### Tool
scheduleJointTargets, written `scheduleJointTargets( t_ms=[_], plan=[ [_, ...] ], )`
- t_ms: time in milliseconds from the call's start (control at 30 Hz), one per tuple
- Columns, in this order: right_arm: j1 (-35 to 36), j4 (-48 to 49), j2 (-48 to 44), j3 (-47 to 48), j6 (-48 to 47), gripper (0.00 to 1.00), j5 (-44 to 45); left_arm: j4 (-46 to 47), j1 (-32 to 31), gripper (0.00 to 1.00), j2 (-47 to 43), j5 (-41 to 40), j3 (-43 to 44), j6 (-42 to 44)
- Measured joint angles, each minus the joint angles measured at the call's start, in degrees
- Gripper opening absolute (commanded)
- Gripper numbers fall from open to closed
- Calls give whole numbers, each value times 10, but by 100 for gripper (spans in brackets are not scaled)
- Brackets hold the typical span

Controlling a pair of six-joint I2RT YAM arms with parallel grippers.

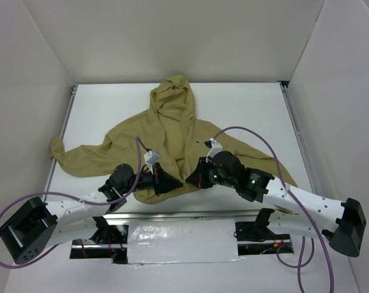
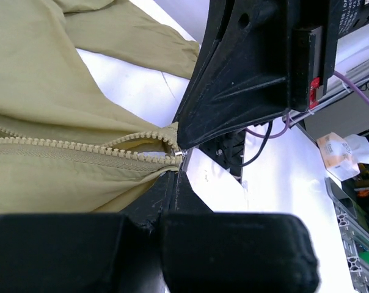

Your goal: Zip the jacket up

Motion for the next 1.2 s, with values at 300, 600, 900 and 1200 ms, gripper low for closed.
scheduleJointTargets(
  t_ms=[300, 600, 900, 1200],
  plan=[
    [-7, 37, 55, -36, -30, 0, -18, 65, 2, 0, 99, 18, -20, -22],
    [-7, 66, 114, -47, -41, 0, 14, 49, 2, 0, 155, -24, -7, -25],
    [-8, 91, 211, -49, -29, 11, 19, 79, 3, 0, 275, -42, -2, -30],
    [-8, 111, 225, -49, -27, 45, 14, 111, 5, 0, 314, -43, -1, -33]
  ],
)
